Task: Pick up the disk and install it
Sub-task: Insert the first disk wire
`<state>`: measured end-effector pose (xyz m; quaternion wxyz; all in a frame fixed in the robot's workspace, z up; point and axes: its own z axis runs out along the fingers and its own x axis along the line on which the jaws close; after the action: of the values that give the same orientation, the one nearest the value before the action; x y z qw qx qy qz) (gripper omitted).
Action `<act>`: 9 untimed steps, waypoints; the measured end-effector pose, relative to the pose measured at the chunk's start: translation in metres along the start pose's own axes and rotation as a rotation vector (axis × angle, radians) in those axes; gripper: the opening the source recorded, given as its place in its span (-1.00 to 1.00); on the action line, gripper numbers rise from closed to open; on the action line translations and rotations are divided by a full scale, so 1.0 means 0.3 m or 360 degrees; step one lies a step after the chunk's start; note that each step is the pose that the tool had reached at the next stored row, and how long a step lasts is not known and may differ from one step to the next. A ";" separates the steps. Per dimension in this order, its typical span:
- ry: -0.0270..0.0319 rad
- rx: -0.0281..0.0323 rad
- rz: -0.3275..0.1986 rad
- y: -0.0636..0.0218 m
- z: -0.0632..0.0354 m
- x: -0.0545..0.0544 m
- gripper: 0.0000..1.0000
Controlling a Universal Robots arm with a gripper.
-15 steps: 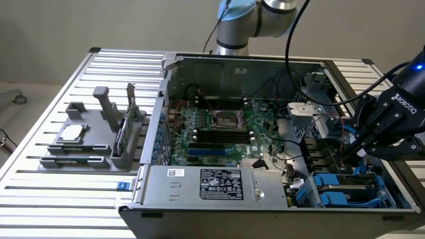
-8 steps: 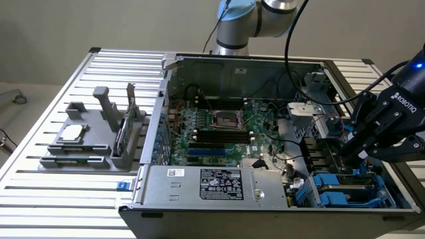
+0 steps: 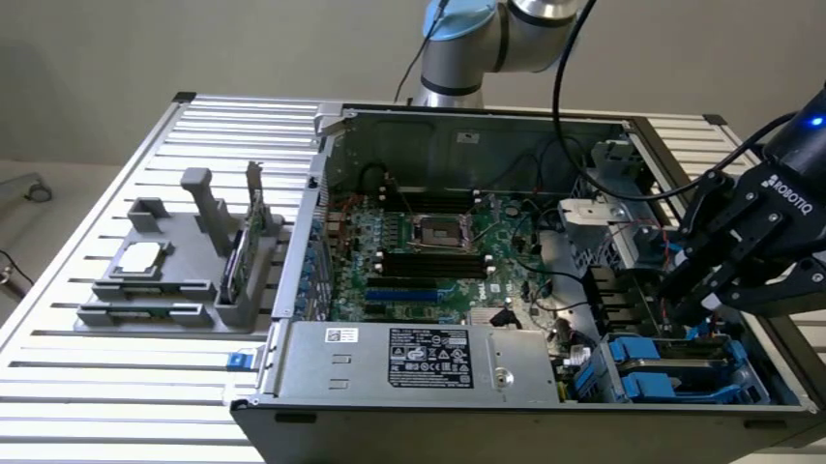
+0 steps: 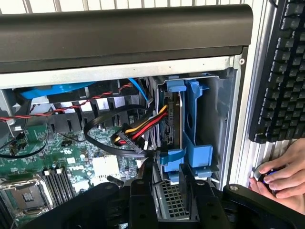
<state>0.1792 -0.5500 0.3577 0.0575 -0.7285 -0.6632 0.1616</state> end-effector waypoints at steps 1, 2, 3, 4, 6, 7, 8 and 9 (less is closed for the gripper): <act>0.00033 -0.00087 -0.0001 0.000 0.000 0.000 -0.29; 0.00057 -0.00208 -0.0003 0.000 0.000 0.000 -0.29; 0.00079 -0.00348 -0.0006 0.000 0.000 0.000 -0.29; 0.00095 -0.00506 -0.0009 0.000 0.000 0.000 -0.29; 0.00103 -0.00750 -0.0013 -0.002 0.001 -0.001 -0.29; 0.00110 -0.00839 -0.0013 -0.004 0.002 -0.002 -0.29; 0.00112 -0.00921 -0.0014 -0.007 0.003 -0.003 -0.29; 0.00112 -0.00991 -0.0015 -0.010 0.004 -0.004 -0.29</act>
<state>0.1758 -0.5510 0.3578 0.0379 -0.7274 -0.6711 0.1381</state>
